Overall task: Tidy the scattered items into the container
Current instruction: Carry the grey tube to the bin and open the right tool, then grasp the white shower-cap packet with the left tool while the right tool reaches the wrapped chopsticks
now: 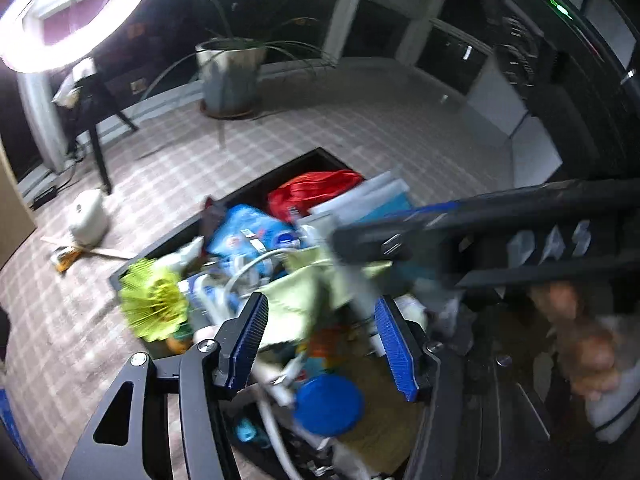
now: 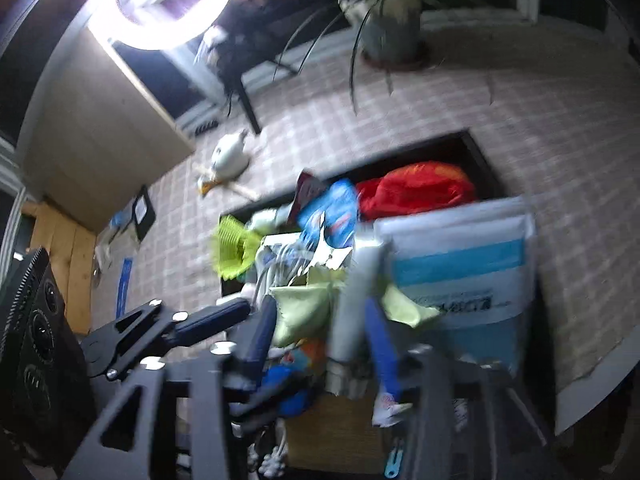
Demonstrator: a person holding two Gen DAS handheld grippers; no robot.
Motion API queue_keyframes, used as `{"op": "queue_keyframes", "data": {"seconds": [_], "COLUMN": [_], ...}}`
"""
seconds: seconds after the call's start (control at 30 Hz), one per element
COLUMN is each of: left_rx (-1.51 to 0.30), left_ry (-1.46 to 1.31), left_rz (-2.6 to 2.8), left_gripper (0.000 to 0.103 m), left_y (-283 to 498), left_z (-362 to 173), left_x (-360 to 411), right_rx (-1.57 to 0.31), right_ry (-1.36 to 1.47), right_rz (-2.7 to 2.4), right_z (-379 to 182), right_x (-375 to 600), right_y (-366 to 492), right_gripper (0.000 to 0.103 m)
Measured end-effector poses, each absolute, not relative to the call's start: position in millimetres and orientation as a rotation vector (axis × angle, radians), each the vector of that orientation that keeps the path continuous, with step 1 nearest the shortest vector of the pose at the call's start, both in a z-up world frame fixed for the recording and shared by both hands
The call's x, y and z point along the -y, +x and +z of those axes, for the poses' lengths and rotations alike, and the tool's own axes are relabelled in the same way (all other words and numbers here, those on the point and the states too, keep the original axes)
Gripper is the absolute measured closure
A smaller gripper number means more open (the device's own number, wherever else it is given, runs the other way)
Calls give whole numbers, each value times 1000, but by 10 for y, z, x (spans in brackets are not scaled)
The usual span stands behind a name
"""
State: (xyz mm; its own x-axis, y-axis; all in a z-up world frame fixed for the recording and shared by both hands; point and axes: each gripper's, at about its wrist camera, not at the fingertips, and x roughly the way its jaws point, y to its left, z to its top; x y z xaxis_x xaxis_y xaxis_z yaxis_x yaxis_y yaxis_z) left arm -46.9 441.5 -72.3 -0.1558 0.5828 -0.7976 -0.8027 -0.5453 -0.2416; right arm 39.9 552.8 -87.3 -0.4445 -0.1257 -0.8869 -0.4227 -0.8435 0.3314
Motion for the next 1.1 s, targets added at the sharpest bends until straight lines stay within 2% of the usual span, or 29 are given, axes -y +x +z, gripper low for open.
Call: {"op": "queue_keyframes", "data": {"seconds": [0.27, 0.6, 1.1], "left_rx": [-300, -288, -93], "left_ry": [-1168, -1307, -1572], "left_rz": [1996, 2207, 2500], "left_gripper": [43, 43, 42], "left_y": [-764, -1205, -2108], "left_z": [-730, -922, -1285], "left_x": [-3642, -2107, 192], "right_rx": [-719, -556, -327], "right_ry": [-1560, -1695, -1851], "right_rz": [2429, 2517, 2694], "right_z": [-810, -937, -1075], "right_x": [-5289, -4343, -2721], "right_y": [220, -429, -1624], "right_gripper": [57, 57, 57]}}
